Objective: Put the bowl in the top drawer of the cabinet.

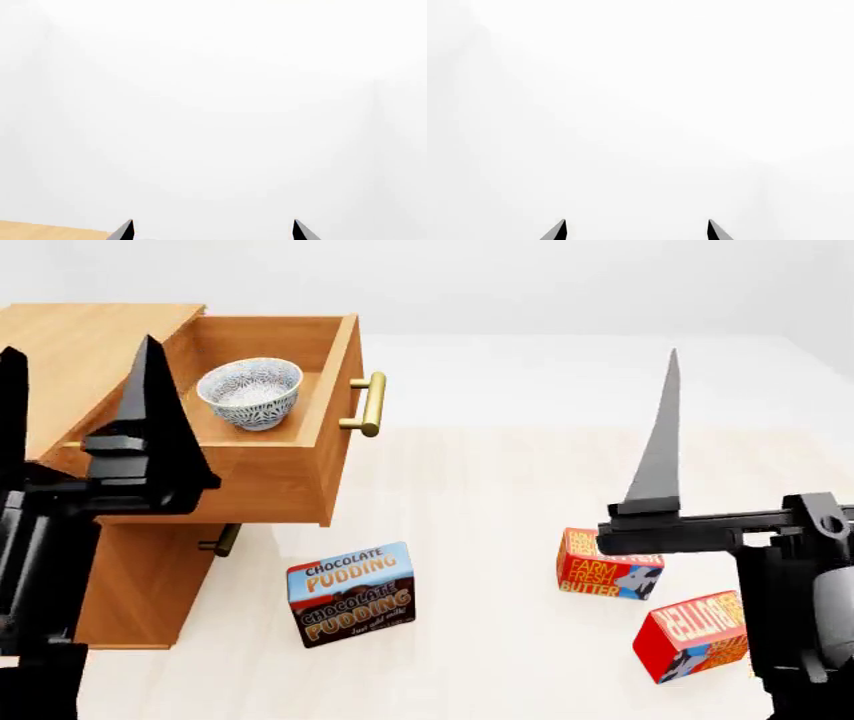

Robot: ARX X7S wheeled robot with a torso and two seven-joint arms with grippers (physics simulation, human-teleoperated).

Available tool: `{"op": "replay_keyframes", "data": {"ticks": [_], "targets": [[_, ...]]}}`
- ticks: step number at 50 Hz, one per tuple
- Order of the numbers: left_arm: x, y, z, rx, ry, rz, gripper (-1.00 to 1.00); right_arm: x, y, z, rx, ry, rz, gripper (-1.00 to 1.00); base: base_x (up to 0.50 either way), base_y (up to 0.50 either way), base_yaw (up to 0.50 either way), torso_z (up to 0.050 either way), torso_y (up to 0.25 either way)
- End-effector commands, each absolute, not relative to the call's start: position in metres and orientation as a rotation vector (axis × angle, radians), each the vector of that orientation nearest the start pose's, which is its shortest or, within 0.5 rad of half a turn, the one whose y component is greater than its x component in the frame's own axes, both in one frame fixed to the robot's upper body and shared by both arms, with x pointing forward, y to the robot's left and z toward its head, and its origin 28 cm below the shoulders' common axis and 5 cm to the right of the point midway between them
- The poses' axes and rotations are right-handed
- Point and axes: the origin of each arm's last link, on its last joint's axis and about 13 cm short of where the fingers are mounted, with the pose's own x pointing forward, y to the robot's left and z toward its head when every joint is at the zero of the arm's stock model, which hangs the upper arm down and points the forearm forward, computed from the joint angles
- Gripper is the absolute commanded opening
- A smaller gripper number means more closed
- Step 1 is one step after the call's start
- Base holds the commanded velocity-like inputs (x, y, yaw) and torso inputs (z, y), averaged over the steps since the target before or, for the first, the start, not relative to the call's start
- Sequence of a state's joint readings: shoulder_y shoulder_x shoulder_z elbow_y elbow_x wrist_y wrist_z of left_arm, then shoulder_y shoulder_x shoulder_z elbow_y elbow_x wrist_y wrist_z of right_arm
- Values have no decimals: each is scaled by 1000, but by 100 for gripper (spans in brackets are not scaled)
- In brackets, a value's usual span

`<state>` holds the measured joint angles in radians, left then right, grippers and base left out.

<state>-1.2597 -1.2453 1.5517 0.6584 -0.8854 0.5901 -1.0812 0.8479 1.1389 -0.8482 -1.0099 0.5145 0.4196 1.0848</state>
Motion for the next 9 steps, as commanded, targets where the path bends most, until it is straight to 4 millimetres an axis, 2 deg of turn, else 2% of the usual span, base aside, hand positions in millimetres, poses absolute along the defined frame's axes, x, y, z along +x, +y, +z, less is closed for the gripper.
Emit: {"op": "replay_keyframes", "data": {"ticks": [1, 9], "targets": [[149, 251, 217, -186, -714, -59, 100, 132, -145, 217, -370, -746, -198, 100, 0, 0, 0, 0, 0], [133, 252, 210, -228, -737, -89, 100, 115, -147, 206, -301, -777, -201, 100, 0, 0, 0, 0, 0]]}}
